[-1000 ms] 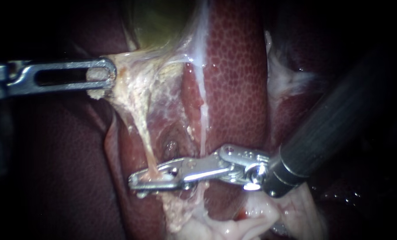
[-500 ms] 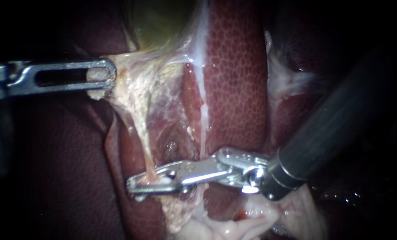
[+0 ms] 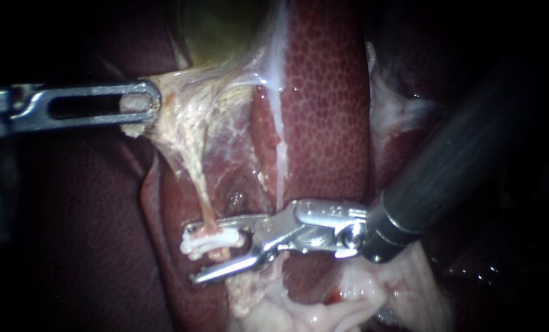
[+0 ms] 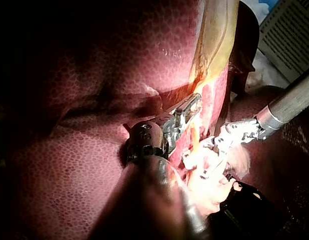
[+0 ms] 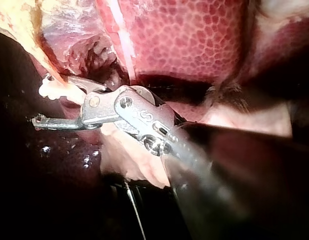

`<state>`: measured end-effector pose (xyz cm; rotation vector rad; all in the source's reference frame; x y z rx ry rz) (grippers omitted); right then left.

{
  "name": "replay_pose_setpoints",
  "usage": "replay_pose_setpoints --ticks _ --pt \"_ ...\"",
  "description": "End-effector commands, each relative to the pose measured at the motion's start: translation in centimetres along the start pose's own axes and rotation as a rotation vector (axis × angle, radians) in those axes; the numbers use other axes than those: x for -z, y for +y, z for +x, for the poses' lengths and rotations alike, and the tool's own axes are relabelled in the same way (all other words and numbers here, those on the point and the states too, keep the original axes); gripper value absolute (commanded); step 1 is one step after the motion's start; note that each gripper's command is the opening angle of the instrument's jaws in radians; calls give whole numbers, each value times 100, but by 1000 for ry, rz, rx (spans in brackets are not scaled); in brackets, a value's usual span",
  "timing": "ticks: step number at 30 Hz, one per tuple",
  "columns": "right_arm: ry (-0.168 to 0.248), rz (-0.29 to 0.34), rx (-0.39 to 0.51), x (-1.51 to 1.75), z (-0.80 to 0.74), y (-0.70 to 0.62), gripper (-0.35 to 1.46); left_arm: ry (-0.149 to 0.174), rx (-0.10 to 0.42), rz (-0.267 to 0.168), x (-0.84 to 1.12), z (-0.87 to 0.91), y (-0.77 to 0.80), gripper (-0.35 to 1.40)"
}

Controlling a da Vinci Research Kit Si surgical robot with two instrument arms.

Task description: Going back second clip left tube

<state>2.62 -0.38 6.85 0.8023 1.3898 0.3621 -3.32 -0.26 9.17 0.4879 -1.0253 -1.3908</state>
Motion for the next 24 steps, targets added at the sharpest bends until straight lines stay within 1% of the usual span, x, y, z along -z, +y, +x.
replay_pose_setpoints --ticks 1,5,9,13,17,21,24 --pt "1 -4 -2 3 1 1 59 0 0 0 1 0 0 -35" --pt "2 -6 5 18 3 4 59 0 0 0 2 0 0 -35" --pt "3 -4 13 36 5 1 59 1 0 1 3 0 0 -35" --pt "4 -7 24 57 11 -3 60 1 0 1 4 0 1 -35" --pt "7 -13 31 82 21 -8 60 1 0 1 4 -1 1 -35" --pt "10 -19 44 114 37 -15 60 1 0 1 4 0 1 -35" --pt "-3 -35 53 137 49 -23 60 1 0 1 4 -1 1 -35"
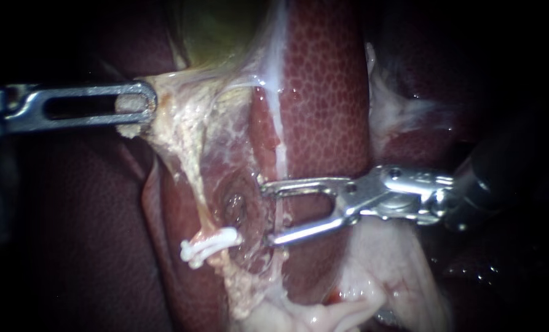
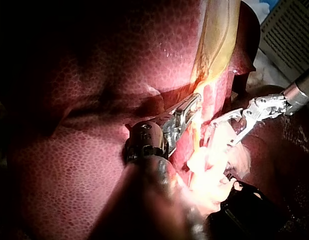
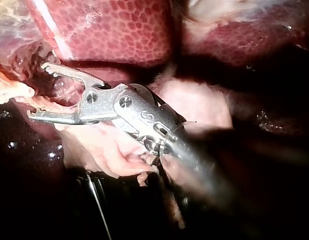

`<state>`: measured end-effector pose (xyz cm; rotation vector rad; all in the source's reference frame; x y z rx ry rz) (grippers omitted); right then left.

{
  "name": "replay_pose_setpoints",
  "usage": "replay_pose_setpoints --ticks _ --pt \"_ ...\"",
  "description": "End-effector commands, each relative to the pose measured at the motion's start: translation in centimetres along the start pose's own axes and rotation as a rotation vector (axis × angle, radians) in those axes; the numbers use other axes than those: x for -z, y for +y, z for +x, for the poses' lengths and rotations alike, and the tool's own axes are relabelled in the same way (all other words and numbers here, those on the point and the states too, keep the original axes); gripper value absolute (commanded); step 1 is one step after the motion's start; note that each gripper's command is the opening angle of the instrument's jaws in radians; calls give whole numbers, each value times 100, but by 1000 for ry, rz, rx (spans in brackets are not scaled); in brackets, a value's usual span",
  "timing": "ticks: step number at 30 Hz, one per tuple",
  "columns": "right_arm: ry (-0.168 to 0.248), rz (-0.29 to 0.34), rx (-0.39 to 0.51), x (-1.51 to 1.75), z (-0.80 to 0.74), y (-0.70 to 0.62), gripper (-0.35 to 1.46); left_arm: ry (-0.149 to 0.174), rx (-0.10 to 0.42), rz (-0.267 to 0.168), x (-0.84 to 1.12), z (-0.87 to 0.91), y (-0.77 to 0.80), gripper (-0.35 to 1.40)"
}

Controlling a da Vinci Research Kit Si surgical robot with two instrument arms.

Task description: Going back second clip left tube

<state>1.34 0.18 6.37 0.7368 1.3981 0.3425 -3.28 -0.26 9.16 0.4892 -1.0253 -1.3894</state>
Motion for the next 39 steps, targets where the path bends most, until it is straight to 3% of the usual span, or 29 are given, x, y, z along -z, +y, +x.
replay_pose_setpoints --ticks 1,11,19,23,32,39 --pt "-7 -6 4 6 3 -2 60 0 0 0 0 0 0 -35" --pt "-45 -31 44 58 41 -25 60 0 0 0 -2 0 0 -35" --pt "-50 -35 55 63 46 -32 60 -5 -5 -3 -13 8 8 -35" --pt "-50 -39 55 63 46 -32 60 -7 -15 -13 -32 22 18 -35" --pt "-51 -42 61 62 46 -32 60 43 -34 -25 -91 49 31 -35" --pt "-51 -44 69 61 47 -33 60 65 -42 -28 -112 63 33 -35"
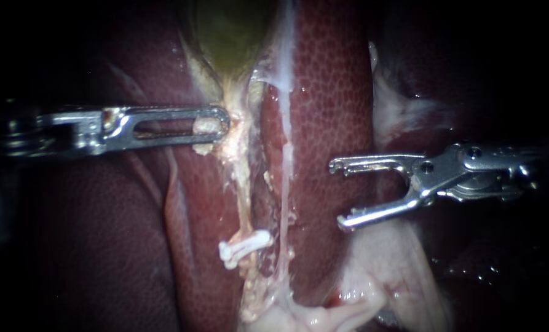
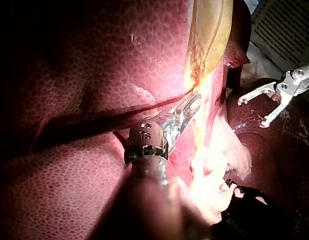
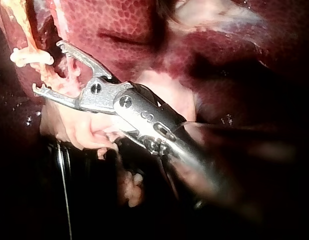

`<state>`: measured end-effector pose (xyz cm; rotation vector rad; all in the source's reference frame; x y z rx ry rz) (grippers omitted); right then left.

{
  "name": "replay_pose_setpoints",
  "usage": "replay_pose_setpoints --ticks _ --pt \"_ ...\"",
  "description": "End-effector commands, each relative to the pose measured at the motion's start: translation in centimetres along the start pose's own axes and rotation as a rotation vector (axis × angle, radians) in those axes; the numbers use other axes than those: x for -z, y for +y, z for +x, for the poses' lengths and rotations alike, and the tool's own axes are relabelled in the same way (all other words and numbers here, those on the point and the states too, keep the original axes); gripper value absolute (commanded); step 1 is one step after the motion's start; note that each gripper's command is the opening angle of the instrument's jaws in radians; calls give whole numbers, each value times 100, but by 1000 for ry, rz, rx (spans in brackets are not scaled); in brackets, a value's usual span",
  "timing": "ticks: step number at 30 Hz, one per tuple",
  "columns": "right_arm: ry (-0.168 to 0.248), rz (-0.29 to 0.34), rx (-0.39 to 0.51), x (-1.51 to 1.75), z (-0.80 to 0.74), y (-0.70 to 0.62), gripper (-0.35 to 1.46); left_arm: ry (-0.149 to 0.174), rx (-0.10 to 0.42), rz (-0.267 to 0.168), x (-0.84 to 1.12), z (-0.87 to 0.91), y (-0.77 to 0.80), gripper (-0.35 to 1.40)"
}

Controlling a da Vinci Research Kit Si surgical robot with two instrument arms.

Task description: Going back second clip left tube

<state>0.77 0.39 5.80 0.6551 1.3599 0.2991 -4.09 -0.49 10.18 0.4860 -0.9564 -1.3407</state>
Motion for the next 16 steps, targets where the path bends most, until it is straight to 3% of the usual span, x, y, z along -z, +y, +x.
replay_pose_setpoints --ticks 1,16 --pt "1 1 0 0 1 0 60 -1 0 0 -1 0 0 -35" --pt "0 -7 18 -1 5 0 60 -1 0 1 -1 0 0 -35"
